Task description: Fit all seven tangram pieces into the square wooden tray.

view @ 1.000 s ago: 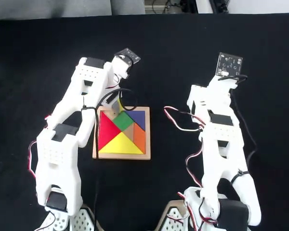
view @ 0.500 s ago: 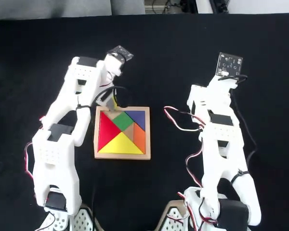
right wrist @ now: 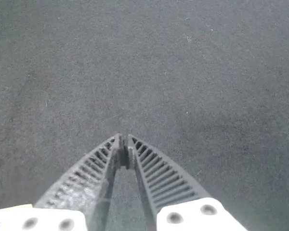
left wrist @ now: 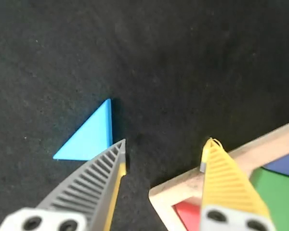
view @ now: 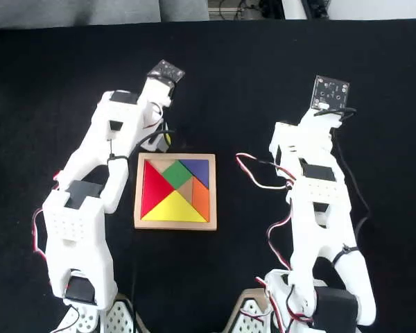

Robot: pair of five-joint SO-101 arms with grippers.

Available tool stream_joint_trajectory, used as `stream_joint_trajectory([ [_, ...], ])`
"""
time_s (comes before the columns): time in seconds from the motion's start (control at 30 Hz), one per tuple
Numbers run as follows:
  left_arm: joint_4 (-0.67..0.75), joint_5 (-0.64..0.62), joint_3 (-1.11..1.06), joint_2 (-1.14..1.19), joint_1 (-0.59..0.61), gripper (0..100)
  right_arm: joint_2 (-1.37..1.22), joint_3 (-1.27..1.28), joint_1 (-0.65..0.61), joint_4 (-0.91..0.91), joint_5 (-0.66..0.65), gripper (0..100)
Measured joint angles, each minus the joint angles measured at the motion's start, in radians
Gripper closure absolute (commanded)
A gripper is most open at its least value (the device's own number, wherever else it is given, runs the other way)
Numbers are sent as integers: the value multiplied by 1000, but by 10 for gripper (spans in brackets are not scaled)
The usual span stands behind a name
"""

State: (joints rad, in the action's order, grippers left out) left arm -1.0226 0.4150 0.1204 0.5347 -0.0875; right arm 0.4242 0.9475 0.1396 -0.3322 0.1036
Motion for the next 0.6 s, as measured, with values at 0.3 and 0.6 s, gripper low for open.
stream_joint_trajectory([
  [0.3, 12, 110, -84, -35, 6, 748, 0, 0, 0, 0, 0, 985],
  [0.6, 3, 95, -3, -169, 155, 748, 0, 0, 0, 0, 0, 985],
])
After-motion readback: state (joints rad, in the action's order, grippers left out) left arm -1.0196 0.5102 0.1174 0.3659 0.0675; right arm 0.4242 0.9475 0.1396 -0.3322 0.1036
